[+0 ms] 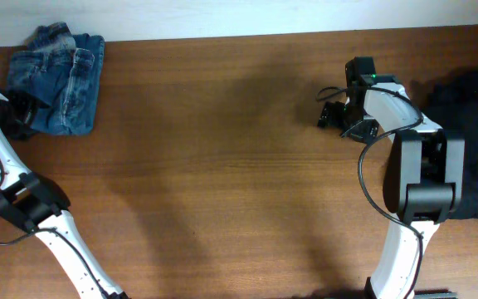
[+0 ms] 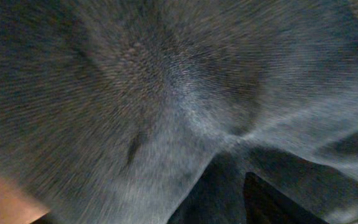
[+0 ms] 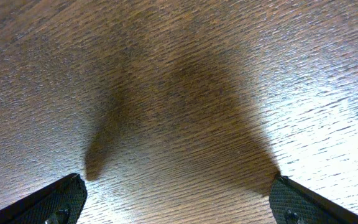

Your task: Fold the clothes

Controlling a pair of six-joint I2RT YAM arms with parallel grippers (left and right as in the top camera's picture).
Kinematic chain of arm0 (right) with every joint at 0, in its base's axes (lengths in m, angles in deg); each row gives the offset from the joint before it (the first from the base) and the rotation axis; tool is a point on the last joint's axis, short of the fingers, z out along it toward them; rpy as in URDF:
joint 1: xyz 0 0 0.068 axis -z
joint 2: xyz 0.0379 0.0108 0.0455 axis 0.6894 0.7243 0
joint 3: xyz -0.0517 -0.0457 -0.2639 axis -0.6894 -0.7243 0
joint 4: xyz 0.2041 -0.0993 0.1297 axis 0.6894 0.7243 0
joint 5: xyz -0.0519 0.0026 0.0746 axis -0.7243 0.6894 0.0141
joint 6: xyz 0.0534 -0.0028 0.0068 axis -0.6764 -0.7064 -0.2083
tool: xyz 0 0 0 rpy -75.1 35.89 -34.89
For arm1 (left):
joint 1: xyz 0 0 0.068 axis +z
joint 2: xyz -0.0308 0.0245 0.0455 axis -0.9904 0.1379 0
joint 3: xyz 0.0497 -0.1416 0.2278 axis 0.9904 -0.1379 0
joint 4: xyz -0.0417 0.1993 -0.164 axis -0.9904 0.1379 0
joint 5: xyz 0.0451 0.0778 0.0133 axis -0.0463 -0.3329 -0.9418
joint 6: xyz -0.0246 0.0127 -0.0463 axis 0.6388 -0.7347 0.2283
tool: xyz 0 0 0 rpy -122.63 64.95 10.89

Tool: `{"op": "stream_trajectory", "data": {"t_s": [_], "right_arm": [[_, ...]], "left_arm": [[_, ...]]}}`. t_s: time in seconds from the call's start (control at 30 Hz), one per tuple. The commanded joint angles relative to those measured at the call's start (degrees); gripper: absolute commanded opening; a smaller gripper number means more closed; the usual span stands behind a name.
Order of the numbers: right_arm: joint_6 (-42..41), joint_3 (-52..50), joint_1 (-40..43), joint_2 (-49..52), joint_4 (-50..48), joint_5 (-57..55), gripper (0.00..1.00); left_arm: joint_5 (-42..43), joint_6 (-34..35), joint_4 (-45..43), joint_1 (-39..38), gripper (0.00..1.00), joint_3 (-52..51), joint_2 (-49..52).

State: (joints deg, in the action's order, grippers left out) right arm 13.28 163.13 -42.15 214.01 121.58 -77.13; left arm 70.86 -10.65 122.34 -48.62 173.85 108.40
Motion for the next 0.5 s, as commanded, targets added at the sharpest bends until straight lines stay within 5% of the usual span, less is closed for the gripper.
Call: {"op": "stream_trajectory", "data": {"t_s": [0.0,0.47], "right_arm": [[-0.28,-3.3,-0.74,5.49,-1.18,4.94,0.99],[-0.28,-3.3,-0.74,5.49,-1.18,4.94,0.99]], "left_arm": [[-2.03,-2.14,1.29,1.42,0.67,0.57,-4.81],[-2.03,-8.98,7.32,3.1,0.66,0.57,-10.29]]}}
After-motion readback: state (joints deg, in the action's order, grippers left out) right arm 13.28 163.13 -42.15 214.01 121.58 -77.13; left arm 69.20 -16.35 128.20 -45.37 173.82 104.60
